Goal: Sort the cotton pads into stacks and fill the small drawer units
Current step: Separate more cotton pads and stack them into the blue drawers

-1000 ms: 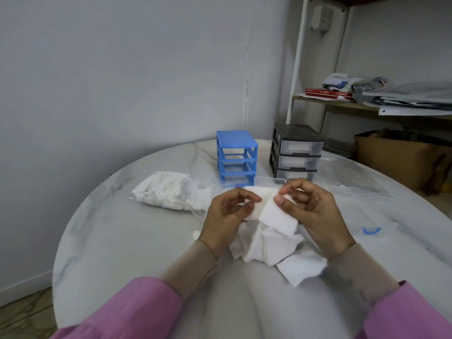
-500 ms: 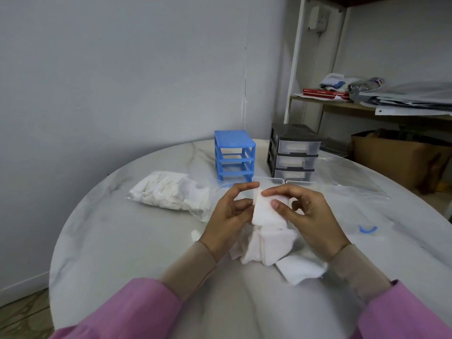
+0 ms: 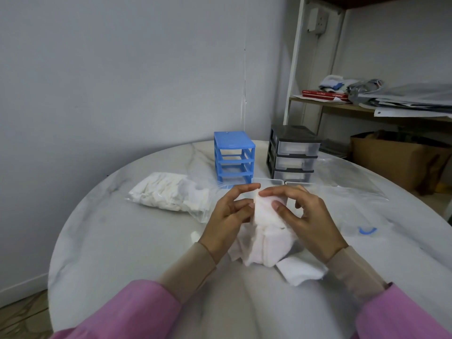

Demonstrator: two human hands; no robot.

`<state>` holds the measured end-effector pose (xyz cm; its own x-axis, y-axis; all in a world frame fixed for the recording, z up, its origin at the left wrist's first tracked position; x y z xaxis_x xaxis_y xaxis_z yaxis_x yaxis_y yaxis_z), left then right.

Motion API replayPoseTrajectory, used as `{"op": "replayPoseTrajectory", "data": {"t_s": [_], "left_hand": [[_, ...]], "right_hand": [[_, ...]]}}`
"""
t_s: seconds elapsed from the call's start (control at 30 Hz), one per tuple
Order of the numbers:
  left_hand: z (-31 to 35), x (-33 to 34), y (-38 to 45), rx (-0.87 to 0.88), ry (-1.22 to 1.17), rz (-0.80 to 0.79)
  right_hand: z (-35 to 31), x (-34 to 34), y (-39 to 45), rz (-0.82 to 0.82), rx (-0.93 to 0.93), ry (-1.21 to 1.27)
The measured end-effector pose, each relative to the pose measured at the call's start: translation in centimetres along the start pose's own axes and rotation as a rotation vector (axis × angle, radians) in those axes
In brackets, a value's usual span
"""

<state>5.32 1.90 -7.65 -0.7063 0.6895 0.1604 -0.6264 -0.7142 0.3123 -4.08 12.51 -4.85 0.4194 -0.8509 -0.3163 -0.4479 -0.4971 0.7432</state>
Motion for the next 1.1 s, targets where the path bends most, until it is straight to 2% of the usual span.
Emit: {"op": "replayPoseTrajectory", "data": {"t_s": [0.23, 0.37, 0.5, 0.7, 0.8, 0.97, 1.1], "left_hand": [[0.4, 0.0, -0.1, 0.03, -0.064, 0.029], [0.6, -0.4, -0.1, 0.056, -0.082, 0.042], [1.1, -0.7, 0.1, 0.095, -0.091, 0.038], [1.4, -1.6, 0.9, 0.152, 0.023, 0.118], [1.0, -1.8, 1.0, 0.123, 0.027, 0.165], [0.5, -2.3, 1.2, 0.149, 0.073, 0.188], [0.7, -2.2, 1.0, 0.137, 0.122, 0.185]], "right_hand": [[0.2, 0.5, 0.1, -0.051, -0.054, -0.05], [0.4, 0.7, 0.0, -0.08, -0.011, -0.077], [0.6, 0.8, -0.3, -0.111, 0.073, 0.025], [0.0, 0.8, -0.3, -0.126, 0.118, 0.067], [-0.5, 0.6, -0.3, -0.197, 0.187, 0.133], [-0.8, 0.9, -1.0, -0.47, 0.128, 0.108], [0.3, 1.0, -1.0, -0.4, 0.151, 0.055]]}}
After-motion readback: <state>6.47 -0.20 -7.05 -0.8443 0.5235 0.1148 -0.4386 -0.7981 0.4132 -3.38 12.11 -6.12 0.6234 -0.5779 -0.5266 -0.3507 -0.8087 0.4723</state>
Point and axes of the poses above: each hand's wrist, its own y-axis towards the middle knuckle, its own x-axis out of the palm, z = x × y, the point moved 5 cm from there along y, towards the middle knuckle, and after that the axes turned 14 degrees about z, right-handed, at the moved point
